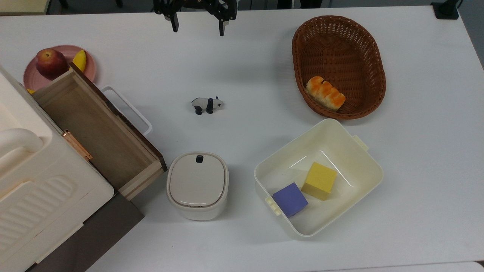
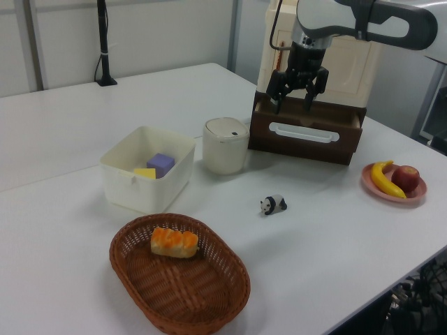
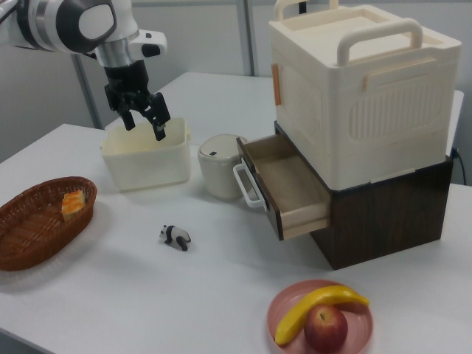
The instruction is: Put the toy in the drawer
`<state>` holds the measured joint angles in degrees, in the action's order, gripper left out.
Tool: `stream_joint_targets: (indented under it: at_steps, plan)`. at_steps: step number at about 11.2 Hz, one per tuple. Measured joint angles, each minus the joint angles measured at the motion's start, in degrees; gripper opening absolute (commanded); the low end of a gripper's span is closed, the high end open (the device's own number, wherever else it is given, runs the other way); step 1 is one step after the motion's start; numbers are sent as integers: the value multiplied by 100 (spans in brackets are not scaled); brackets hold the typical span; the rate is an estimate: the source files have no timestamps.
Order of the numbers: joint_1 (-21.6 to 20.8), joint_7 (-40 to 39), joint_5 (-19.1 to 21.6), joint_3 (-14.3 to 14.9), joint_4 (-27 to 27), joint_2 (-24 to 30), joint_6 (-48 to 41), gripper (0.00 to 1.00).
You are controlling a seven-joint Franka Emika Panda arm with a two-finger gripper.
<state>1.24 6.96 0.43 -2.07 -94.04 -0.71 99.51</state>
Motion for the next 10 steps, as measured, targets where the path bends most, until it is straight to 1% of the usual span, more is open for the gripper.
stream_joint_targets:
  at_steps: [4,10]
  plan:
    - [2,-220,0,85,0,0,0,100]
    - [2,-230,0,92,0,0,0,100]
